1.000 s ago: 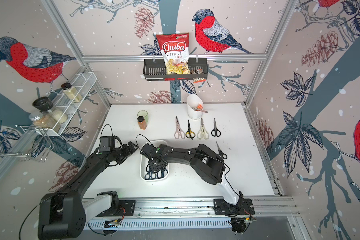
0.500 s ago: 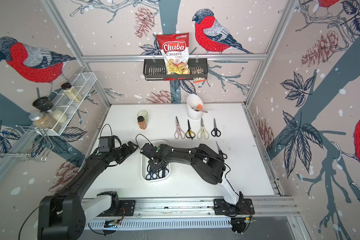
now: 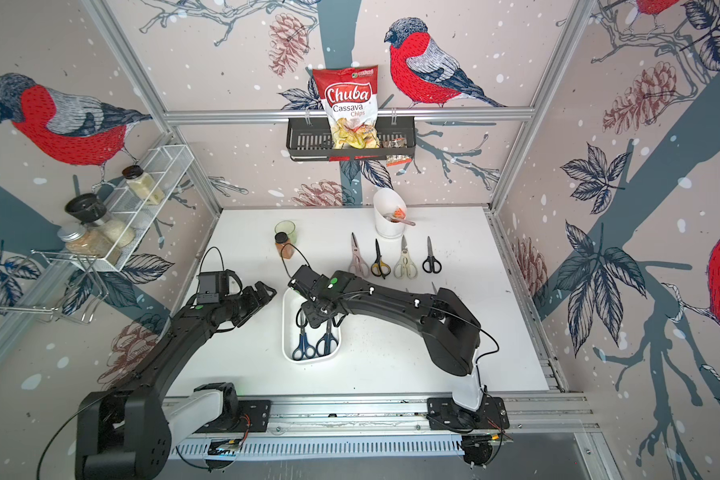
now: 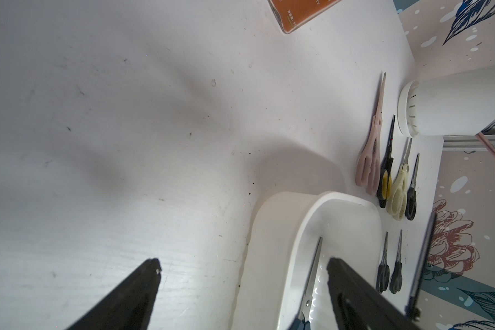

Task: Take the scissors out of the storage box
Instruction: Pick up the scissors from the storage box, then place the scissors at the center of the board.

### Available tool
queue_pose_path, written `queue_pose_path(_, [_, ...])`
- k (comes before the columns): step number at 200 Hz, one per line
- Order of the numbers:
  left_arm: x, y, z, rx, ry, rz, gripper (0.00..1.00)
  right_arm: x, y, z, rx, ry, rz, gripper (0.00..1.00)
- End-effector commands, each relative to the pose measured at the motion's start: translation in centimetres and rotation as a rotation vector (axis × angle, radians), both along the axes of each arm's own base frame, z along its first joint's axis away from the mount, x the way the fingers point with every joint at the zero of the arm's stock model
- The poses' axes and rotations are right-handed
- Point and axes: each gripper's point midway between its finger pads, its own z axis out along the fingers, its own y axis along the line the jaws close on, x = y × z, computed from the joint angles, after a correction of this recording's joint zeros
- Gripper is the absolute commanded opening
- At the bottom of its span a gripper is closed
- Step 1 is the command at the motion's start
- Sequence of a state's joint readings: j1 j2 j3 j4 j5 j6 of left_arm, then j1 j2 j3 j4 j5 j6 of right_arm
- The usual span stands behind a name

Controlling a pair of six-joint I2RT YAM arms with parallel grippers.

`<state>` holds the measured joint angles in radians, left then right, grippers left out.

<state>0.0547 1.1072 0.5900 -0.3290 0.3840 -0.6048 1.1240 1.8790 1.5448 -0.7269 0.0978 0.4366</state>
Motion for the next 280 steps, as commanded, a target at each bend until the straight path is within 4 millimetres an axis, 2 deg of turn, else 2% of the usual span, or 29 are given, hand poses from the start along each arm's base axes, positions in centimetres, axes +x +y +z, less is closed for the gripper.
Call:
queue_pose_path(1, [0.2, 0.2, 0.6, 0.025, -0.008, -0.014, 0.95, 0.4, -3.9, 0.2, -0.087, -0.006, 0.004, 0.00])
queue_pose_path(54, [0.4, 0.3, 1.6, 0.053, -0.032, -0.033, 0.95, -0.1, -13.3, -2.1, -0.234, 0.085, -0.094, 0.00])
queue_pose_path(75, [0.4, 0.0, 1.6, 0.041, -0.033, -0.036, 0.95, -0.2, -16.0, -3.2, -0.286, 0.109, -0.136, 0.00])
queue_pose_path(103, [0.5, -0.2, 1.6, 0.041, -0.036, -0.044, 0.95, 0.3, -18.3, -4.3, -0.344, 0.110, -0.153, 0.00])
queue_pose_path(157, [0.3, -0.6, 1.5, 0.044, -0.031, -0.057, 0.95, 2.0, -19.9, -5.8, -0.440, 0.097, -0.074, 0.00])
queue_pose_path(200, [0.1, -0.5, 1.4, 0.048, -0.028, -0.053, 0.95, 3.1, -19.9, -7.4, -0.470, 0.113, -0.045, 0.00])
queue_pose_path(230, [0.0, -0.6, 1.1, 0.045, -0.021, -0.054, 0.95, 3.2, -19.6, -8.7, -0.498, 0.136, -0.013, 0.00])
queue_pose_path(280, [-0.1, -0.5, 1.0, 0.049, -0.021, -0.050, 0.95, 3.2, -20.6, -10.7, -0.555, 0.160, -0.013, 0.02])
